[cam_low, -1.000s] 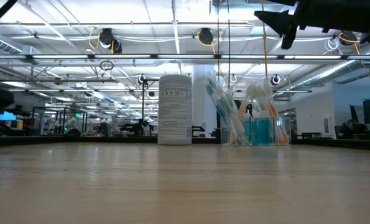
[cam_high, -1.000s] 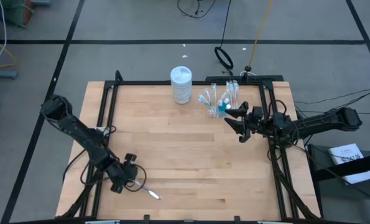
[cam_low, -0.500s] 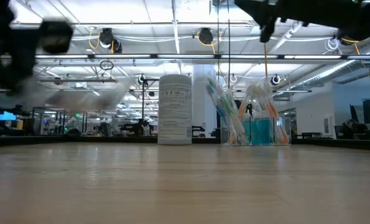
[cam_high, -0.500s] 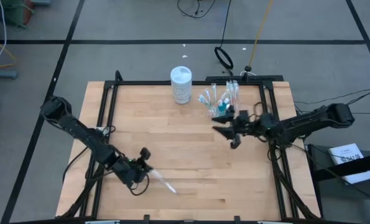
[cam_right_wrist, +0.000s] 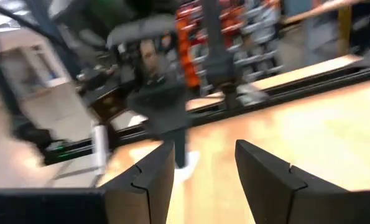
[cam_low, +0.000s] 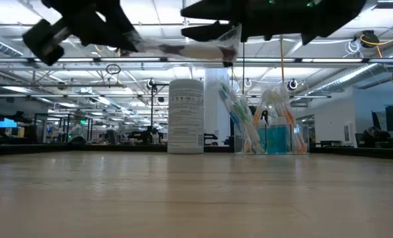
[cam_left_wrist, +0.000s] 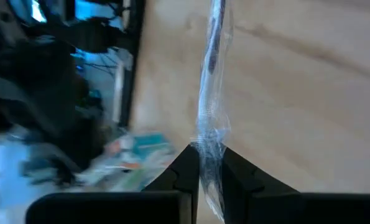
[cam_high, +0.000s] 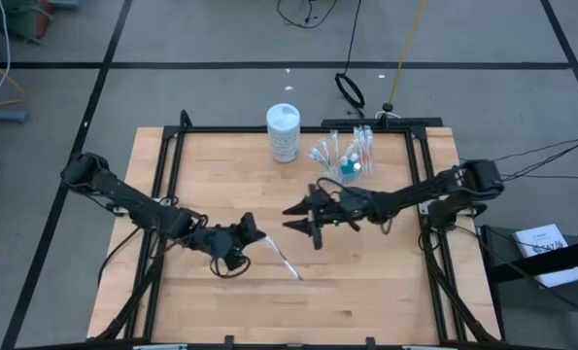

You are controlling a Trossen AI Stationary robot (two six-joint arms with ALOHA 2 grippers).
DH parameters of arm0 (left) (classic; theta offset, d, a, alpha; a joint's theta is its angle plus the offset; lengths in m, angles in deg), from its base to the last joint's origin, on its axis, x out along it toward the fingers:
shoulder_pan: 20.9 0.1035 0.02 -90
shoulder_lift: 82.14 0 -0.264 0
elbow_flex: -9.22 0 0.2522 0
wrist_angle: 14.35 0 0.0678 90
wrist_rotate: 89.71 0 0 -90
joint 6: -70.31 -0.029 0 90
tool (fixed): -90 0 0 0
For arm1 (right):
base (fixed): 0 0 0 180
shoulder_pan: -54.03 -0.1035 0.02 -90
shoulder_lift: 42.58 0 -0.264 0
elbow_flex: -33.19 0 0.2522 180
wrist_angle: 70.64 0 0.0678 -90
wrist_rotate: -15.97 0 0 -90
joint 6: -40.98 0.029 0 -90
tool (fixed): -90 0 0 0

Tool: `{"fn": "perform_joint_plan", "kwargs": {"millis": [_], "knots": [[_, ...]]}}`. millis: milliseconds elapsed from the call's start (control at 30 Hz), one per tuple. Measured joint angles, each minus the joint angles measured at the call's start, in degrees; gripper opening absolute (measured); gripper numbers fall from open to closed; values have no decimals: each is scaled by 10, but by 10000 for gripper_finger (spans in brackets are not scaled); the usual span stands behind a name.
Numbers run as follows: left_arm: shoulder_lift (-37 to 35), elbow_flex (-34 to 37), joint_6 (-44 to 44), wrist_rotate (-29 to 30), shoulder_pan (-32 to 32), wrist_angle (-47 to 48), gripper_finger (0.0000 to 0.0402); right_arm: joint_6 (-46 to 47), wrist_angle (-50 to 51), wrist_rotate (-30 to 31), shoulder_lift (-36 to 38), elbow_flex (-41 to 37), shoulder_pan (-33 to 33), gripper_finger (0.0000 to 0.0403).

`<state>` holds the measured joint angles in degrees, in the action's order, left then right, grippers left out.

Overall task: Pick & Place toothbrushing station
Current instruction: Put the white and purple toothbrush into the transparent mesh organizer

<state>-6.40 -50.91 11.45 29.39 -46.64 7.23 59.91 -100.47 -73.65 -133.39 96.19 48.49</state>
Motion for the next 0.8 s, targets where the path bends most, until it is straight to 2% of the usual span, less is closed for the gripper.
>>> {"fn": "perform_joint_plan", "kwargs": {"millis": [100,200,633,800], "knots": [[0,0,-75,12,8,-29,40,35,-3,-65,-37,27,6,164],[0,0,-130,15,16,-56,41,65,-2,-99,-65,44,9,164],[0,0,-237,15,45,-86,42,73,1,-111,-94,51,14,164],[0,0,-207,15,60,-94,42,64,7,-111,-95,51,14,140]]}}
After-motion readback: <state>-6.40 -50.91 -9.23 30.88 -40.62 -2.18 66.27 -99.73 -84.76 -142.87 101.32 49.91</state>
